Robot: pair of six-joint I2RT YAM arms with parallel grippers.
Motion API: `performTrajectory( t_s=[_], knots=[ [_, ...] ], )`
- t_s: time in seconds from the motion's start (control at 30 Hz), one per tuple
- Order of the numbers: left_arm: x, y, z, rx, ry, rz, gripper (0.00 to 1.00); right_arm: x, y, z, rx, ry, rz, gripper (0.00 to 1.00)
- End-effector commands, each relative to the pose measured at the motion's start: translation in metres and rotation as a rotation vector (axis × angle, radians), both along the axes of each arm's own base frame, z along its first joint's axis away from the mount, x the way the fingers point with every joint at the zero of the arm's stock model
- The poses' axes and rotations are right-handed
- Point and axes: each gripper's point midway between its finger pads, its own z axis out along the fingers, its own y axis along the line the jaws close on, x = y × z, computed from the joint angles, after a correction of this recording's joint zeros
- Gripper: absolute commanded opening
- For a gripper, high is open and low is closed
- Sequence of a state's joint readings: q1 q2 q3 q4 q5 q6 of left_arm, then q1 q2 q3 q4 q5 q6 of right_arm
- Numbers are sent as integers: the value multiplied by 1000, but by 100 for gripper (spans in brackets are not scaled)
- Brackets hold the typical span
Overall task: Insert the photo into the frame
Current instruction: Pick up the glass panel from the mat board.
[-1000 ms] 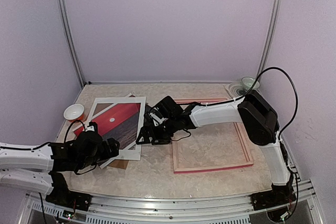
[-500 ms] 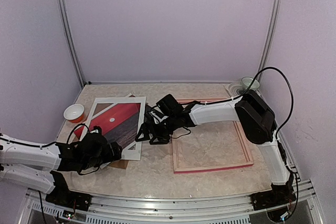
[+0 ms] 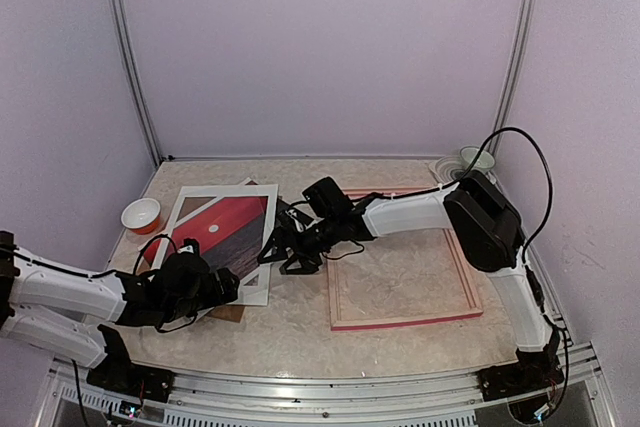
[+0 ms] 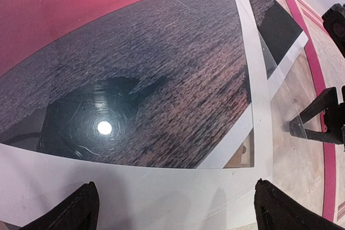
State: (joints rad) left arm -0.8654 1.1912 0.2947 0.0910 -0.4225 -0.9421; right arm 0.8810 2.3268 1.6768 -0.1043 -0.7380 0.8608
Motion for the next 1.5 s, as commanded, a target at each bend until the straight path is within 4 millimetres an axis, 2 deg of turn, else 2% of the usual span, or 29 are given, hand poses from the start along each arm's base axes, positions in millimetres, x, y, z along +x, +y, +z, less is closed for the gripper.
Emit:
performTrajectory(
  t_s=[0.0, 0.2, 0.27, 0.63, 0.8, 0.9, 1.07, 1.27, 1.47],
  knots=[
    [-16, 5, -18, 12, 72, -28, 99, -6, 8, 0, 67, 48, 38, 86],
    [-14, 4, -14, 0, 58, -30, 99, -7, 9, -5, 67, 78, 39, 78],
    [-15, 4, -14, 1, 60, -32, 99, -7, 9, -8, 63, 80, 37, 73],
    [-16, 5, -12, -22, 53, -25, 99, 2, 5, -5, 9, -35, 13, 32],
    [-16, 5, -2, -45, 25, -25, 99, 2, -1, -5, -17, -56, 2, 11],
    [-15, 6, 6, -56, 4, -19, 99, 3, -3, -2, -20, -76, -2, 2],
    [-15, 9, 22, -81, -35, -11, 99, 7, -6, 6, -34, -131, -11, 0],
    [-14, 14, 46, -124, -97, 6, 99, 10, -12, 26, -39, -194, -25, 0],
    [-14, 18, 60, -139, -128, 12, 99, 10, -30, 41, -28, -190, -49, 0]
  ],
)
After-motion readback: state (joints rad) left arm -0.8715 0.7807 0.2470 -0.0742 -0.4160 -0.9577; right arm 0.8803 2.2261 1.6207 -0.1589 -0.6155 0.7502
